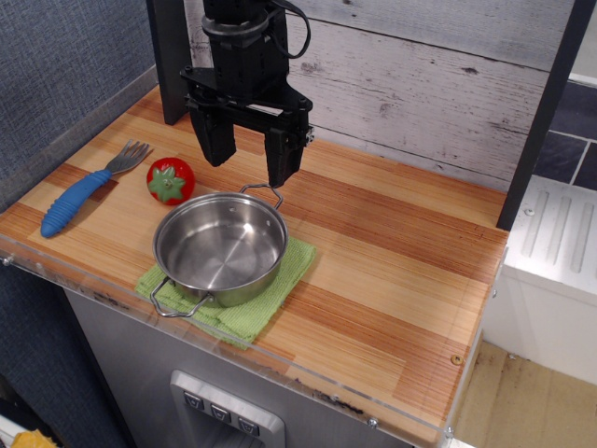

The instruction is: Bring the food close to the near corner of the table.

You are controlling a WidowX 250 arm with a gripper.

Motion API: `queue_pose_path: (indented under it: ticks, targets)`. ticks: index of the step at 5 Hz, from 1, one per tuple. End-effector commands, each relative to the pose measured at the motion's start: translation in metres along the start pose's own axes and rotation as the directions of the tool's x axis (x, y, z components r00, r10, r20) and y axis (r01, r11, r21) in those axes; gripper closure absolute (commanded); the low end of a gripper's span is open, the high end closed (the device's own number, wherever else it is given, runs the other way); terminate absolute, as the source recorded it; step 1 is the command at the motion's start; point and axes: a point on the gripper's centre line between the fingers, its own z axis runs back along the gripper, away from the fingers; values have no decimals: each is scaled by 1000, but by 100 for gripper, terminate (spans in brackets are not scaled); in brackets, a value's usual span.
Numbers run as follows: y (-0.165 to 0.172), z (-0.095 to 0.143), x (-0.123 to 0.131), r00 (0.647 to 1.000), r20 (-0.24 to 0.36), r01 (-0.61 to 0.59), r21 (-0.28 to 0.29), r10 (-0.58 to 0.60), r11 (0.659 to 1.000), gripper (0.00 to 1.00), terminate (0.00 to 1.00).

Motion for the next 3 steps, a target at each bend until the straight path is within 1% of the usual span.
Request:
queue_pose_path:
  ticks: [1, 2, 3]
  targets:
    - [0, 0, 0, 1000, 0, 0, 0, 0, 1000, 0, 0]
    - [23, 7, 3, 998, 34, -50, 21, 50, 999, 0, 0]
    - [61, 21, 14, 992, 115, -57, 29, 54, 998, 0, 0]
